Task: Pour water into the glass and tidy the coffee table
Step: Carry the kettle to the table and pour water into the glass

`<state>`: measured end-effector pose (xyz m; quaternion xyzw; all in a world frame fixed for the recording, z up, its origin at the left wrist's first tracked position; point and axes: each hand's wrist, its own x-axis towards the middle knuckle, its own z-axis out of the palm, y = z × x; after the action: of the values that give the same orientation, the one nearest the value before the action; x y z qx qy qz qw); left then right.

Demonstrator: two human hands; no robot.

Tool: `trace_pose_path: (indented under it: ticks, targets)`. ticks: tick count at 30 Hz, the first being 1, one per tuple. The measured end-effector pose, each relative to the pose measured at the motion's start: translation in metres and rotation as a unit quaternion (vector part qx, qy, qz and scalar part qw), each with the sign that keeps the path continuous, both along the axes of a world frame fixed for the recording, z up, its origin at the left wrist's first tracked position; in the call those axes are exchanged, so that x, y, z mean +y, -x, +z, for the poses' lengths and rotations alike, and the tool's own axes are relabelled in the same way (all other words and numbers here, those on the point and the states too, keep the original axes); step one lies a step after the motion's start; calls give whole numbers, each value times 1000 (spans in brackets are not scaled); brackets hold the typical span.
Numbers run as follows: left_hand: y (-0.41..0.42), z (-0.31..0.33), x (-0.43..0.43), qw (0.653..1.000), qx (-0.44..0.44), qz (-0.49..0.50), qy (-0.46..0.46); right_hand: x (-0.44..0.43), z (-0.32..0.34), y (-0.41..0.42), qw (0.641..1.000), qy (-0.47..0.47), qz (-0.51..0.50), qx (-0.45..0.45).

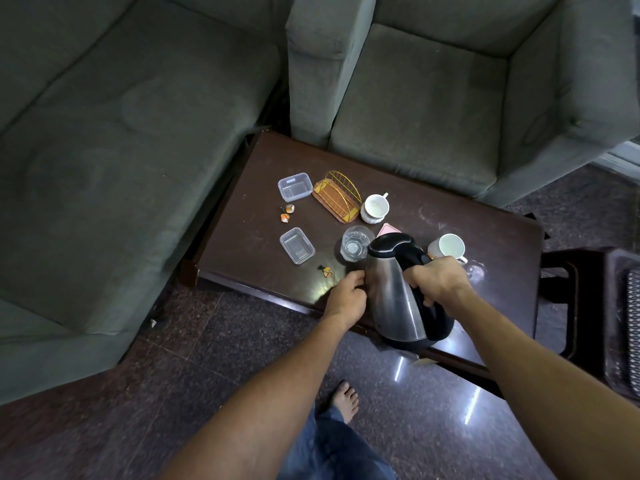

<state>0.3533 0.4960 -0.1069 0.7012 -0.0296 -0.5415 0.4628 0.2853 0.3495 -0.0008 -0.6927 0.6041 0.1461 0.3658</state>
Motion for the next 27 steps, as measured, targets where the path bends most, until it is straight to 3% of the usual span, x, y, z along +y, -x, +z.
trace_pose_path:
  ticks: [27]
  targets:
    - [-7,0,6,1000,-3,1,-1,7,8,-8,1000,2,5,5]
